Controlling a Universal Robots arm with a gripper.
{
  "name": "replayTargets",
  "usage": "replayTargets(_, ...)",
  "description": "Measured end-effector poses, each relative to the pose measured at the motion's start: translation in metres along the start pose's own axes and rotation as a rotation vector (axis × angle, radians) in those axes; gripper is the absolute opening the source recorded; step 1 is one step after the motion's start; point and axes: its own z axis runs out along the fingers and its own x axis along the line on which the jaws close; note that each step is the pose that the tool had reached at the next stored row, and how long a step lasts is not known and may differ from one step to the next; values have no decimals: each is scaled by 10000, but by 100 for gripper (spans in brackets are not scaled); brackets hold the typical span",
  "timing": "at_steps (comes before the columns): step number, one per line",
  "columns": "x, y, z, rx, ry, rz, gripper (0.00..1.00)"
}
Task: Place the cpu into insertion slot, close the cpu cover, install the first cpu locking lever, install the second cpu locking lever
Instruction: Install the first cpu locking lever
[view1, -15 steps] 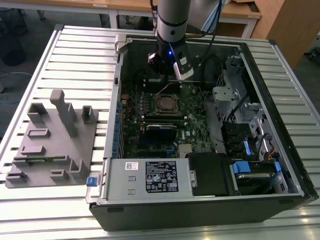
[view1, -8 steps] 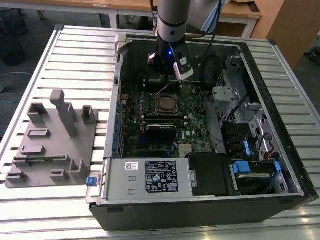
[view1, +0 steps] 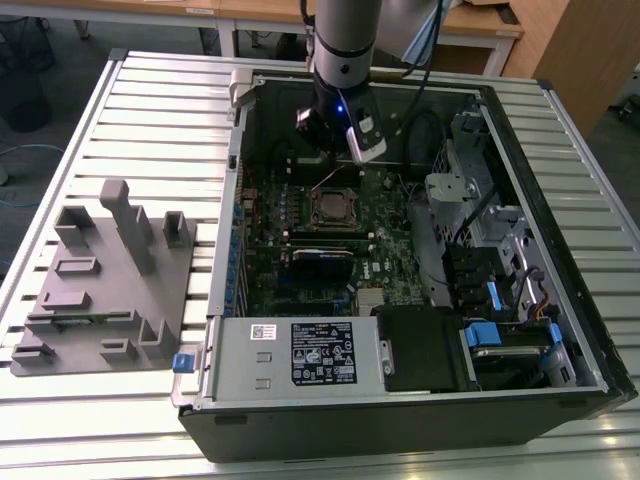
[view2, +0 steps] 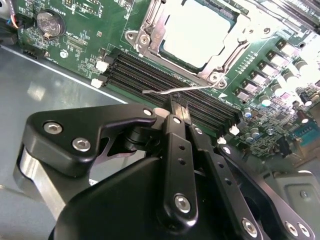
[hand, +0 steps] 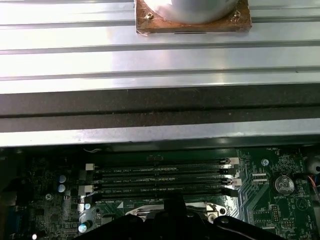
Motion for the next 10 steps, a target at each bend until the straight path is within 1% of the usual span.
replayTargets(10, 1, -10, 38, 0, 0, 1, 10)
